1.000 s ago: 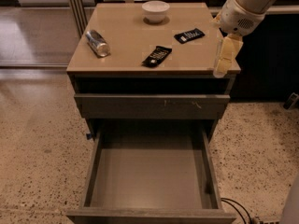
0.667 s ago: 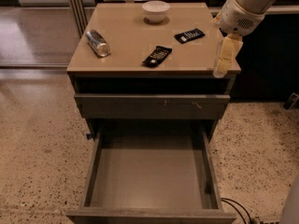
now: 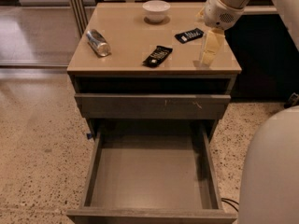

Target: Place rxbar chocolate into middle drawer

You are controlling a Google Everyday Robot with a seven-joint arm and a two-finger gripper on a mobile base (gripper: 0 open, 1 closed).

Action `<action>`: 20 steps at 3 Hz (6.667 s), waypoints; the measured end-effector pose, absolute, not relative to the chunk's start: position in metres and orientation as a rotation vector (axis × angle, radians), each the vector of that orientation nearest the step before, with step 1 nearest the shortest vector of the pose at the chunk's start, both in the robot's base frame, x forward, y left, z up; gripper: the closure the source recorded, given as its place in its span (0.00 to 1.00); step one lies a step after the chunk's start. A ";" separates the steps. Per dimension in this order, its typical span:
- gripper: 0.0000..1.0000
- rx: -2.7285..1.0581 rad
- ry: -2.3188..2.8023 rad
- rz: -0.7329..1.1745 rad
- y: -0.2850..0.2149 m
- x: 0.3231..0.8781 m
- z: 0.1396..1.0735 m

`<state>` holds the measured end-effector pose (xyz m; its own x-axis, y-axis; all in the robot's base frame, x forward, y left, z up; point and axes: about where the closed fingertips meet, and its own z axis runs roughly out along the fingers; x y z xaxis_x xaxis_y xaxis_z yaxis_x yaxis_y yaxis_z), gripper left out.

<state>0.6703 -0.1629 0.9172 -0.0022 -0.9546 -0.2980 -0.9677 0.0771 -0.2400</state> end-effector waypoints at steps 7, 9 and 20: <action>0.00 -2.046 1.745 0.154 -0.078 0.757 0.869; 0.00 -2.217 1.587 0.166 -0.030 0.765 0.849; 1.00 -2.067 1.739 0.176 -0.032 0.786 0.820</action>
Offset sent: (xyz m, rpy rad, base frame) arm 0.0735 0.0281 -0.0205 0.0540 0.0900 0.0894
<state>0.7865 -0.0323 0.8203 0.2051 -0.9079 -0.3656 -0.9628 -0.1200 -0.2421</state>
